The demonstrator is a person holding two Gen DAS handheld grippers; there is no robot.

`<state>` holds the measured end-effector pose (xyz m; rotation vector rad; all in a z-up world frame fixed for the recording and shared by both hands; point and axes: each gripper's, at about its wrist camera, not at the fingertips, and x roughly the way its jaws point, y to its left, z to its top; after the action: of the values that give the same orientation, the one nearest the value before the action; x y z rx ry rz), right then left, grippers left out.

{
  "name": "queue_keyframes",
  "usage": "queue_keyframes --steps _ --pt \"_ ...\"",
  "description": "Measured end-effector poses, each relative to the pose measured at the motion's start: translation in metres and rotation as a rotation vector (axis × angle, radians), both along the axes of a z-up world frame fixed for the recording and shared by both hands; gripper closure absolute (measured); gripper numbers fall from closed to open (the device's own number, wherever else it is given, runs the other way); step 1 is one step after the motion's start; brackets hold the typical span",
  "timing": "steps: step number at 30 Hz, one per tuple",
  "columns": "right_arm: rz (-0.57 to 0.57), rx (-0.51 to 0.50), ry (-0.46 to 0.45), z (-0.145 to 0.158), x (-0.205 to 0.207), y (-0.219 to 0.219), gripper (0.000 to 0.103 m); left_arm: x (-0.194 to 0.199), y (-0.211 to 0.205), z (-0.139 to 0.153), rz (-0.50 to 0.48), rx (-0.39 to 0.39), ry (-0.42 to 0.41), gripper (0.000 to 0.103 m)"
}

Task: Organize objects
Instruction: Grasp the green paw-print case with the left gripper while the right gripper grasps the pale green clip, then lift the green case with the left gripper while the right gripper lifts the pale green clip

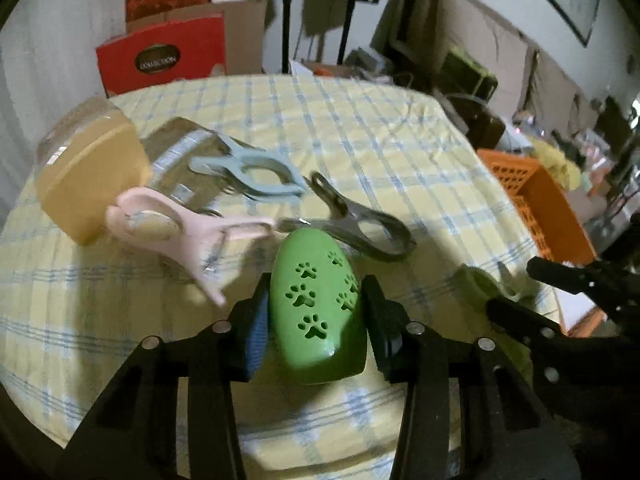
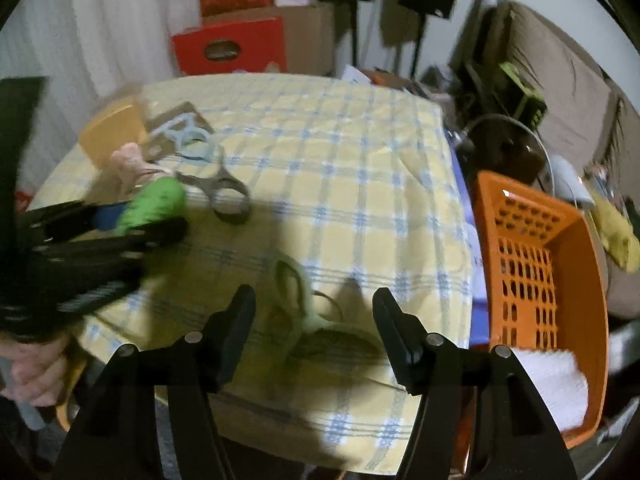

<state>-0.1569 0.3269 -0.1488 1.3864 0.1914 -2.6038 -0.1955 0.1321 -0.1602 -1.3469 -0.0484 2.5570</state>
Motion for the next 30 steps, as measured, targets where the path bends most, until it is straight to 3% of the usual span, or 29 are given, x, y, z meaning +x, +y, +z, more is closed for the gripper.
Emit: queue_keyframes --steps 8,12,17,18,19,27,30 --pt "0.015 0.099 -0.009 -0.012 -0.006 -0.018 0.041 0.008 -0.036 0.019 0.075 0.015 0.043 0.063" --pt "0.047 0.068 -0.006 -0.013 -0.007 -0.020 0.059 0.016 -0.048 0.020 0.103 0.020 0.046 0.063" --pt "0.028 0.077 -0.019 -0.012 -0.002 -0.025 0.065 0.024 -0.054 0.027 0.110 0.013 0.059 0.063" --pt "0.026 0.084 -0.024 -0.012 -0.001 -0.027 0.076 0.025 -0.055 0.030 0.114 0.014 0.068 0.063" --pt "0.026 0.086 -0.024 -0.009 0.001 -0.028 0.079 0.027 -0.056 0.032 0.116 0.018 0.073 0.063" --pt "0.039 0.113 -0.034 -0.001 0.013 -0.035 0.079 0.037 -0.067 0.045 0.144 0.024 0.090 0.063" --pt "0.036 0.007 -0.043 0.003 0.016 -0.024 0.079 0.040 -0.068 0.051 0.148 0.021 0.100 0.062"
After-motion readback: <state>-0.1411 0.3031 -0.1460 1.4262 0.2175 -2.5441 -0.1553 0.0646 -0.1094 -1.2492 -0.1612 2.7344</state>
